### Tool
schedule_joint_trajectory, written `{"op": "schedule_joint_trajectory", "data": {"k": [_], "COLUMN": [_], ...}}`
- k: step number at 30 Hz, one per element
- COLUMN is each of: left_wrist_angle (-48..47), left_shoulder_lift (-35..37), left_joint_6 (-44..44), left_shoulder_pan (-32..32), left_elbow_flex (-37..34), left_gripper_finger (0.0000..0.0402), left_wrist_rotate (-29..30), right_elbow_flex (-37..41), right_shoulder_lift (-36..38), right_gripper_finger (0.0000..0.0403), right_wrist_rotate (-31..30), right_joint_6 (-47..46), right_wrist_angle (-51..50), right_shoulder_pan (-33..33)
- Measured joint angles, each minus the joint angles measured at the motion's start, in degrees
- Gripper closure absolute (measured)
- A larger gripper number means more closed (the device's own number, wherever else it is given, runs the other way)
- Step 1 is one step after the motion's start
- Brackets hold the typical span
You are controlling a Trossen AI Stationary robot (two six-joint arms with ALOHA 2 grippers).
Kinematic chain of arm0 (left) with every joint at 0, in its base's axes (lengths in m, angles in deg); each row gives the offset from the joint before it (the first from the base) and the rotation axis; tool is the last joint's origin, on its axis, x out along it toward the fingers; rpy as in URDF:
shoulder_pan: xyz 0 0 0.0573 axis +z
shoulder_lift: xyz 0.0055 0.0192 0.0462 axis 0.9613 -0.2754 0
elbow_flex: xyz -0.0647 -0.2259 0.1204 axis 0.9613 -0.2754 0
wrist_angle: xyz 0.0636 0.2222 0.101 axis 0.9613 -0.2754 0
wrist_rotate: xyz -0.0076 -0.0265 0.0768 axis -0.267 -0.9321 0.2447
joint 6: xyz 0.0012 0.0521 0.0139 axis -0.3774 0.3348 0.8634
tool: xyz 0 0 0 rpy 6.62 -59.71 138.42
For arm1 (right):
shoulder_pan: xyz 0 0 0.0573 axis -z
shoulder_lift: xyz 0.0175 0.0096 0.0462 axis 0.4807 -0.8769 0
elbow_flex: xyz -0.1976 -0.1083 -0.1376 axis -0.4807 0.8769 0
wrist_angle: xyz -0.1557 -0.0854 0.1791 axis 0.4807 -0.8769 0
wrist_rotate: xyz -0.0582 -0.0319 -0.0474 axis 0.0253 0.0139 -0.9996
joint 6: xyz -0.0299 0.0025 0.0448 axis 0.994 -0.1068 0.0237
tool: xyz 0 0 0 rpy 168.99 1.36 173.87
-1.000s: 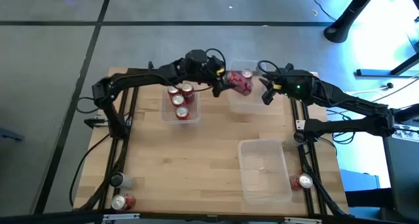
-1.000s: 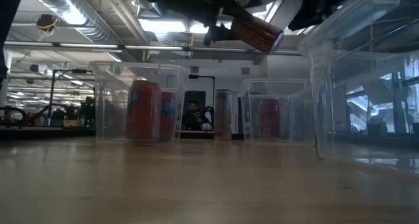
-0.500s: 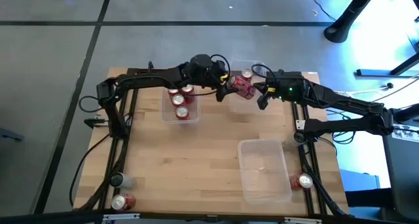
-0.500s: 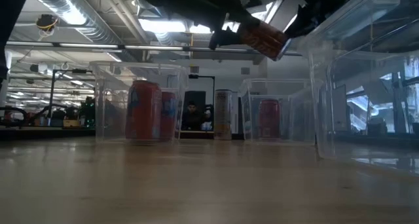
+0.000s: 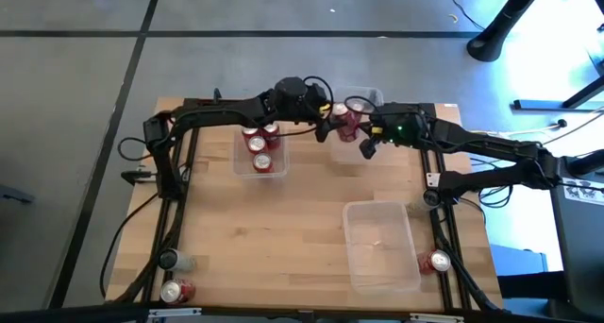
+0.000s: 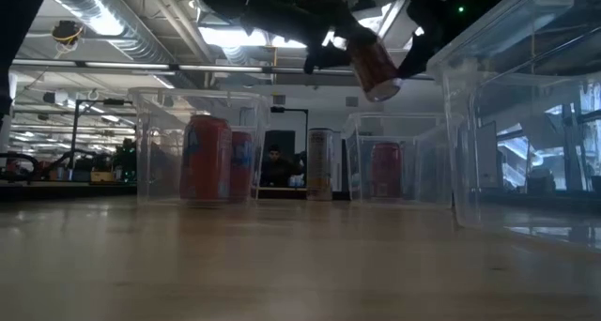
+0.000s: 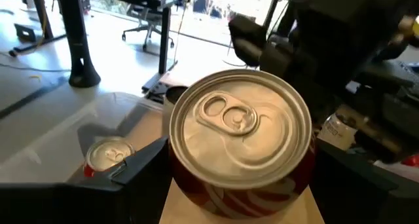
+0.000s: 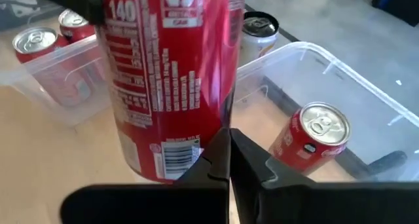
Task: Sort soda cans
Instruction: Put the red-white soda can into the top right transparent bin
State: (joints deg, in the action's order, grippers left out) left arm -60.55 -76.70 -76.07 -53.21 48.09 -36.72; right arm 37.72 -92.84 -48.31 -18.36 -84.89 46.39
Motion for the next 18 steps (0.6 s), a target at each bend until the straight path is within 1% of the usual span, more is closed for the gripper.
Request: {"op": "schedule_joint_trajectory", "data": {"k": [3, 5, 10, 15, 18], "left_wrist_angle": [1.64, 2.04, 5.83, 9.13, 10.67], "left_shoulder_lift": [-0.72, -1.53, -5.46, -9.14, -11.48], "left_joint_6": [-0.10, -0.10, -0.42, 2.05, 2.43], "left_shoulder_pan": [0.67, 1.01, 1.43, 1.33, 1.31], "left_elbow_flex": [0.00, 0.00, 0.07, 0.07, 0.07], "left_gripper_finger": [0.0109, 0.0109, 0.0109, 0.0109, 0.0109], "left_wrist_rotate": [-0.27, -0.22, 0.67, 5.59, 6.52], "right_elbow_flex": [-0.01, 0.00, -1.62, -1.68, -1.68], "right_shoulder_lift": [0.09, 1.09, 6.59, 12.64, 15.08], "right_gripper_finger": [0.0400, 0.0397, 0.0394, 0.0393, 0.0393], "right_wrist_rotate": [-1.25, -2.24, -5.79, -6.18, -6.31], "right_joint_6": [1.00, 1.05, -0.18, -3.39, -4.82], "right_wrist_angle": [-0.31, -2.47, -10.18, -14.54, -16.20], "right_shoulder_pan": [-0.01, -0.01, -0.12, -0.06, -0.06]}}
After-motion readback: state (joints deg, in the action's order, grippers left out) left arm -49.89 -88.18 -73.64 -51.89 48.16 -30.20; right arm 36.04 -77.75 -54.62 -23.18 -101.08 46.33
